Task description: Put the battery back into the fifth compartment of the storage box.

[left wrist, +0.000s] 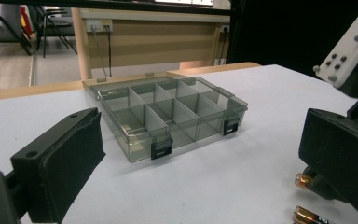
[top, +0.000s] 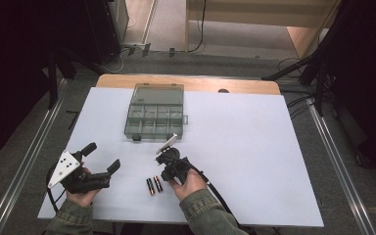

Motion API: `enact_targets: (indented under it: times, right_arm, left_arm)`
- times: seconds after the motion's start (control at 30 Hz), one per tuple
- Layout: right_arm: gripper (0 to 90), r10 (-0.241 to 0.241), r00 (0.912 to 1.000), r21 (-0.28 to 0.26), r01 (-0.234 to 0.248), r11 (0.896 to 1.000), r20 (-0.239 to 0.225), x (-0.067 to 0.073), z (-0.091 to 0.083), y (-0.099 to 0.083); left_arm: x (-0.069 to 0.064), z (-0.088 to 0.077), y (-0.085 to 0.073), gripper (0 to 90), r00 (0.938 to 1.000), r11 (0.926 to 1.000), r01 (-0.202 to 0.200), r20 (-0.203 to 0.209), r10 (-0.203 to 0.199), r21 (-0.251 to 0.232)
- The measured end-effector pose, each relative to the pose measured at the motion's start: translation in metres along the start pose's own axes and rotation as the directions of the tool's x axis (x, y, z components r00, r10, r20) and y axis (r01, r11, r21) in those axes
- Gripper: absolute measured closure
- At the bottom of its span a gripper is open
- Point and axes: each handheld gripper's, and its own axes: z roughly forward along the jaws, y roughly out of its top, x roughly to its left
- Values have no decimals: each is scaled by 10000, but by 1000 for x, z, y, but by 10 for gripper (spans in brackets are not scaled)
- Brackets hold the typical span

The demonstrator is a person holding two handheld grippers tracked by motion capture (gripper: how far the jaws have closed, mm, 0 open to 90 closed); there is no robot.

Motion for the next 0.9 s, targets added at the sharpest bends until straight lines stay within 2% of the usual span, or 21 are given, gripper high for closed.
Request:
enact_targets:
  times: [0.1, 0.23, 0.4, 0.5, 0.7, 0.9]
  right_arm:
    - [777, 290, 9990, -255, -299, 9992, -354, -5, -4, 3]
    - [776, 502, 9973, -463, -527, 9975, -539, -10, -8, 7]
    - [776, 706, 9958, -829, -753, 9937, -576, -12, -12, 18]
    - [776, 897, 9937, -1120, -968, 9890, -670, -13, -15, 31]
    - [776, 1014, 9914, -1390, -1122, 9839, -823, -11, -18, 46]
    - [776, 979, 9925, -1669, -1088, 9799, -726, -2, -22, 63]
  left_arm:
    - [0, 0, 0, 0, 10000, 10000, -6, -5, 6, 4]
    - [0, 0, 0, 1, 10000, 10000, -3, 4, 3, 14]
    - [0, 0, 0, 1, 10000, 10000, 7, 16, -7, 14]
    - [0, 0, 0, 1, 10000, 10000, 3, 17, -3, 18]
    - [1, -1, 0, 0, 10000, 10000, 17, -11, -17, -11]
    - [2, -1, 0, 1, 10000, 9999, 83, -40, -84, -62]
